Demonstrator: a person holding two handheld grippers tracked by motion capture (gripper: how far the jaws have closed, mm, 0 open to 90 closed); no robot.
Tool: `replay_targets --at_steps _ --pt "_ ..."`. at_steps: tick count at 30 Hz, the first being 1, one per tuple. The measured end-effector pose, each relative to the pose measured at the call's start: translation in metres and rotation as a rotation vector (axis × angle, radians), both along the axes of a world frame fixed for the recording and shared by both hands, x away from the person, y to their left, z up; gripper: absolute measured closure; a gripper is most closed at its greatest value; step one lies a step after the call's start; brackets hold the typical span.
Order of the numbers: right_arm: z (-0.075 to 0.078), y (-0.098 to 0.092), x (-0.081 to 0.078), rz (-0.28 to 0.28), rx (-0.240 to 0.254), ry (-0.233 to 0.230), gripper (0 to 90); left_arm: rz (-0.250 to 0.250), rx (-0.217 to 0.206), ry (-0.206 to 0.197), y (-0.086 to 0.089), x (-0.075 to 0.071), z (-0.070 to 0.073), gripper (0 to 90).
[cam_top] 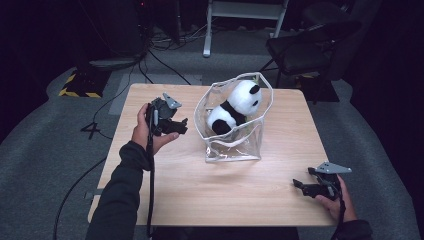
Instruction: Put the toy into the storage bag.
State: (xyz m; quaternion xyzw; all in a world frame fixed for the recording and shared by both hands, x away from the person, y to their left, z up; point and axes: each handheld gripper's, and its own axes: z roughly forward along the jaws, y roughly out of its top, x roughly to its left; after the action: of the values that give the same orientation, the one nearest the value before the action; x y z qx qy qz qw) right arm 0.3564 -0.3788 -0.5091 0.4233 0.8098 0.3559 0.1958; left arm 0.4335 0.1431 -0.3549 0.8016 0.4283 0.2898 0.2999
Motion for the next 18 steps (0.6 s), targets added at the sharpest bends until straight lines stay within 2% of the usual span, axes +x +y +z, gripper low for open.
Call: replay_targets --at_steps 6,13,14,18 --pt "0.000 0.000 0.000 0.000 0.000 0.000 15.3 -0.006 0.000 0.019 0.004 -0.003 -0.011 16.2" --pt "0.000 0.000 0.000 0.000 0.000 0.000 15.3 -0.030 0.022 0.031 0.007 -0.011 -0.029 16.2" --pt "0.000 0.000 0.000 0.000 0.000 0.000 15.3 -0.039 0.021 0.043 0.008 -0.012 -0.031 16.3" --pt "0.000 0.000 0.000 0.000 0.000 0.000 15.3 -0.037 0.032 0.045 0.008 -0.016 -0.039 16.3"
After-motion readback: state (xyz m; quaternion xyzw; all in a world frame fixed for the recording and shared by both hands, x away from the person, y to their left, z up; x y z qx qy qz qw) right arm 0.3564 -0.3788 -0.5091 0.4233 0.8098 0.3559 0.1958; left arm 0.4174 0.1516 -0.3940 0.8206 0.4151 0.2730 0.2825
